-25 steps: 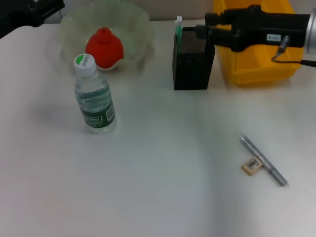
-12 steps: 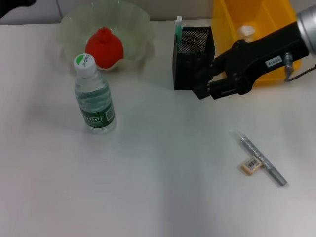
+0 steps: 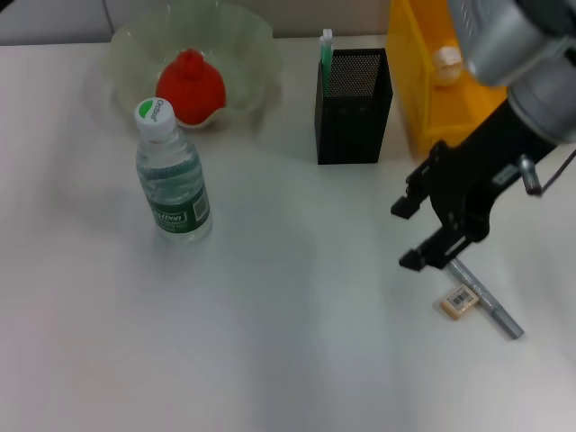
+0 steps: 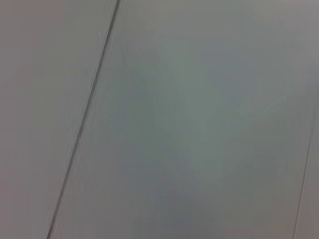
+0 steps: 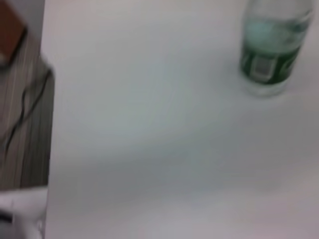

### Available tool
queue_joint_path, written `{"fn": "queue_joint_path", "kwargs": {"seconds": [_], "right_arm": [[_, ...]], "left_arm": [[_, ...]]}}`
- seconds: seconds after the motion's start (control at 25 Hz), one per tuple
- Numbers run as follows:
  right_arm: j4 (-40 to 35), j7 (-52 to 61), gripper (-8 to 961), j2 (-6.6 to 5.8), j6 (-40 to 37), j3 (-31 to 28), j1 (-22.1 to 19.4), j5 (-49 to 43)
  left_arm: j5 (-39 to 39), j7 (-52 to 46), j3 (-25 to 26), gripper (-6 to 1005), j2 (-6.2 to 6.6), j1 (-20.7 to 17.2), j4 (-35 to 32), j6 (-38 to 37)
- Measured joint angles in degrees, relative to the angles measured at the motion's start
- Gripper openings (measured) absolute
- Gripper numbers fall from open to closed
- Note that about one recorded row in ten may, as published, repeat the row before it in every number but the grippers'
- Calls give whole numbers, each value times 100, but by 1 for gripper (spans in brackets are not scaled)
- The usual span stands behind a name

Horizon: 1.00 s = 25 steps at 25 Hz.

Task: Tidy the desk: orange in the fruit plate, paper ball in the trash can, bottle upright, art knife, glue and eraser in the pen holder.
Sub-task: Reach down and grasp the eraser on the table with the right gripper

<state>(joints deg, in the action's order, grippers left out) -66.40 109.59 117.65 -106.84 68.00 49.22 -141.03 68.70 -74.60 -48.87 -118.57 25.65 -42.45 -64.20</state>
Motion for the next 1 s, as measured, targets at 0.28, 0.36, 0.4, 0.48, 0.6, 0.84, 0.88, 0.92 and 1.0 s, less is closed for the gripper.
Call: {"fn": "queue_joint_path", "kwargs": {"seconds": [0.28, 0.36, 0.4, 0.48, 0.6, 0.84, 0.88, 0.92, 1.0], "right_arm": [[-13, -583, 674, 103, 101, 215, -119, -392], [110, -658, 671, 87, 158, 385, -115, -458], [167, -694, 669, 76, 198, 469, -108, -497], [254, -747, 666, 77, 283, 683, -94, -656], [350, -779, 661, 94, 394, 999, -102, -912], [411, -961, 652, 102, 537, 1299, -134, -975], [420, -985, 650, 107, 590, 1398, -144, -994], [437, -1011, 649, 109, 635, 1465, -150, -1011], [516, -1099, 645, 114, 760, 1551, -160, -1062]], "left_arm": [[19, 80, -220, 663, 10, -9, 0, -36], [20, 80, -261, 663, 10, -19, 0, -42], [19, 84, -266, 663, 2, -17, 0, -41], [7, 85, -266, 663, 0, 16, 0, -15], [3, 86, -265, 663, 9, 57, 0, -6], [-9, 89, -257, 663, 10, 71, 0, -4], [-10, 88, -252, 663, 9, 72, 0, -4], [-10, 88, -252, 663, 9, 72, 0, -4], [-14, 76, -248, 663, 6, 72, 0, -5]]}}
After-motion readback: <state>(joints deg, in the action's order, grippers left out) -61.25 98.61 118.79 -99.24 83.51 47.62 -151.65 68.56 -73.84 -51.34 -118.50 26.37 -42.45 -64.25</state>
